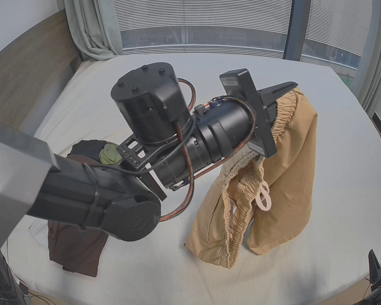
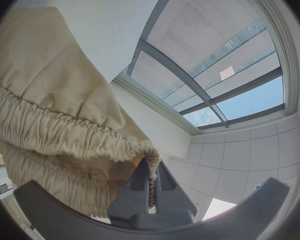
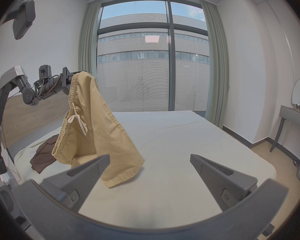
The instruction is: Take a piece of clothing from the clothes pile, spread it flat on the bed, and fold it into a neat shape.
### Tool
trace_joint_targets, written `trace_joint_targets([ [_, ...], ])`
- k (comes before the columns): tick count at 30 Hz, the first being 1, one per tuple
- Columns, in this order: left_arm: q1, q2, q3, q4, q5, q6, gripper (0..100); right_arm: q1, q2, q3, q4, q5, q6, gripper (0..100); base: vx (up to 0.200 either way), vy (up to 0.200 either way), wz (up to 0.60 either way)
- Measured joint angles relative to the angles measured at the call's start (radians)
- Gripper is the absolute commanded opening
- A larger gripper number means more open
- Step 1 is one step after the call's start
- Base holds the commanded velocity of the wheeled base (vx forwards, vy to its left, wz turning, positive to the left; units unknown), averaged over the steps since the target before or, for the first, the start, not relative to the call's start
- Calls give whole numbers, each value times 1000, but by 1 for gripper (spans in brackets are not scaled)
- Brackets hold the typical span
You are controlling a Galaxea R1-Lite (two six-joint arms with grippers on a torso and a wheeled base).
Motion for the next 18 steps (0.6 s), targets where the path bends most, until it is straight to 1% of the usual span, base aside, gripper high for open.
trace_joint_targets([
  [5,34,-16,51,-1,1,0,0,0,0,0,0,0,0,100,0,0,0],
  [8,66,-31,93,-11,3,19,0,0,0,0,0,0,0,100,0,0,0],
  [13,109,-62,180,-57,3,93,0,0,0,0,0,0,0,100,0,0,0],
  [18,148,-103,323,-146,0,188,0,0,0,0,0,0,0,100,0,0,0],
])
